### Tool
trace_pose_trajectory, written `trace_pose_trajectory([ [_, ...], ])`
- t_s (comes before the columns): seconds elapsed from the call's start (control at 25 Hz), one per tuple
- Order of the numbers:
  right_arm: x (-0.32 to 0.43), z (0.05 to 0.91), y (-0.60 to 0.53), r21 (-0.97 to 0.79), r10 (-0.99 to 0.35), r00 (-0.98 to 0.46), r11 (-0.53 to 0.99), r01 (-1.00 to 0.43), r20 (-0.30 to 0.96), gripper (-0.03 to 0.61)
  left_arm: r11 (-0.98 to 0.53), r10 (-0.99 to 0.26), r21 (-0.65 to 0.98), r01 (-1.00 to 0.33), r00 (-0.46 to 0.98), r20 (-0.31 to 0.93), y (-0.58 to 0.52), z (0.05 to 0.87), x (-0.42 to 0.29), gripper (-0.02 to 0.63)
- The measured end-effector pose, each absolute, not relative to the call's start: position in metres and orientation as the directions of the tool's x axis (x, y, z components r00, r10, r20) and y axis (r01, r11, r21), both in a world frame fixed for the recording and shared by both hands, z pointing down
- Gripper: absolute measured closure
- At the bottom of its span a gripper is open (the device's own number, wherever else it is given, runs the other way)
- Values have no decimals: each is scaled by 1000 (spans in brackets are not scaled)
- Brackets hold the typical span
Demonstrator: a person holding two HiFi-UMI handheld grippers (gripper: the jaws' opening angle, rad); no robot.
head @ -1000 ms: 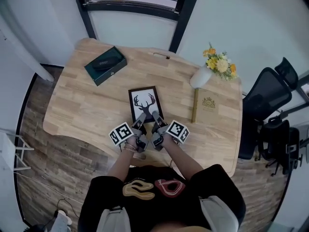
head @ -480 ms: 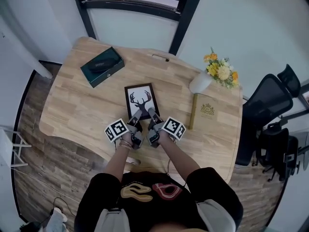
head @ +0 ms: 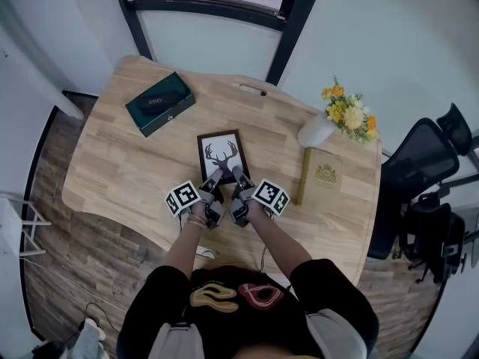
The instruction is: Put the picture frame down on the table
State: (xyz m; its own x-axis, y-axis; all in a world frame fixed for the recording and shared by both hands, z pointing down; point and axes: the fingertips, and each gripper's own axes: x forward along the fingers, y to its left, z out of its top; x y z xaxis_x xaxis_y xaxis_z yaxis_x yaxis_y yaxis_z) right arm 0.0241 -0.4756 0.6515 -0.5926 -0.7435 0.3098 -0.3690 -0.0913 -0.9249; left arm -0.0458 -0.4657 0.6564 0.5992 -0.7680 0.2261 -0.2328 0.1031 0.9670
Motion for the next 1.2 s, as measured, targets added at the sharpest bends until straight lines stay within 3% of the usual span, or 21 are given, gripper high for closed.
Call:
trace_pose_trajectory([
  [0.84, 28, 677, -481, -904, -730, -581, -118, -412, 360, 485, 218, -736, 952, -214, 605, 304, -470, 685, -41, 545],
  [0.96, 28, 683, -480, -895, -711, -592, -121, -429, 379, 485, 222, -732, 948, -228, 603, 317, -470, 689, -41, 495],
  [1.2, 31, 690, -475, -883, -683, -607, -120, -454, 405, 466, 223, -737, 939, -262, 586, 338, -471, 691, -46, 469],
])
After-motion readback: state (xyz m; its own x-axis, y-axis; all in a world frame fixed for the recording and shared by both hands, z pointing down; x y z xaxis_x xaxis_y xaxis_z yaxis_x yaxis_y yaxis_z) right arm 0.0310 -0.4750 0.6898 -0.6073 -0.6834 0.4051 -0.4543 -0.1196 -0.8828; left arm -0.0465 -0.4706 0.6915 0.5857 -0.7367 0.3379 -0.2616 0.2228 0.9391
